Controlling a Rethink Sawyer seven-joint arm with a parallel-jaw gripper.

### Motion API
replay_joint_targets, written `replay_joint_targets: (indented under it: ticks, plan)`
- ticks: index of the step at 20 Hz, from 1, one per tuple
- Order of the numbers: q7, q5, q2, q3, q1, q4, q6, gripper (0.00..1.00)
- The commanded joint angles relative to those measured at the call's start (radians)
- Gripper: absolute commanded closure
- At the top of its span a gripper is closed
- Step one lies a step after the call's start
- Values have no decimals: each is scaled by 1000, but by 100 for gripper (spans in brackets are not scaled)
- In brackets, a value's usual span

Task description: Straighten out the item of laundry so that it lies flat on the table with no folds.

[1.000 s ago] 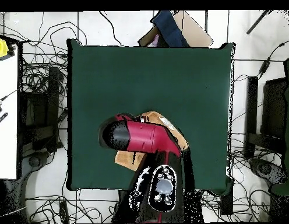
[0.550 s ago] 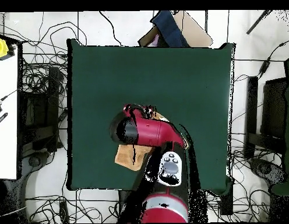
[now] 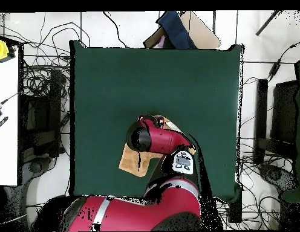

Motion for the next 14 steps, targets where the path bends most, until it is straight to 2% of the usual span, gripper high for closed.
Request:
replay_joint_targets:
  ticks: [1,5,11,12,14]
  plan:
    - [166,37,51,113,-38,-4,77,0]
    - [181,59,30,93,-12,8,129,0]
    - [176,91,16,157,-39,15,234,0]
    - [170,94,18,163,-40,9,256,100]
    - [176,105,12,172,-46,13,268,100]
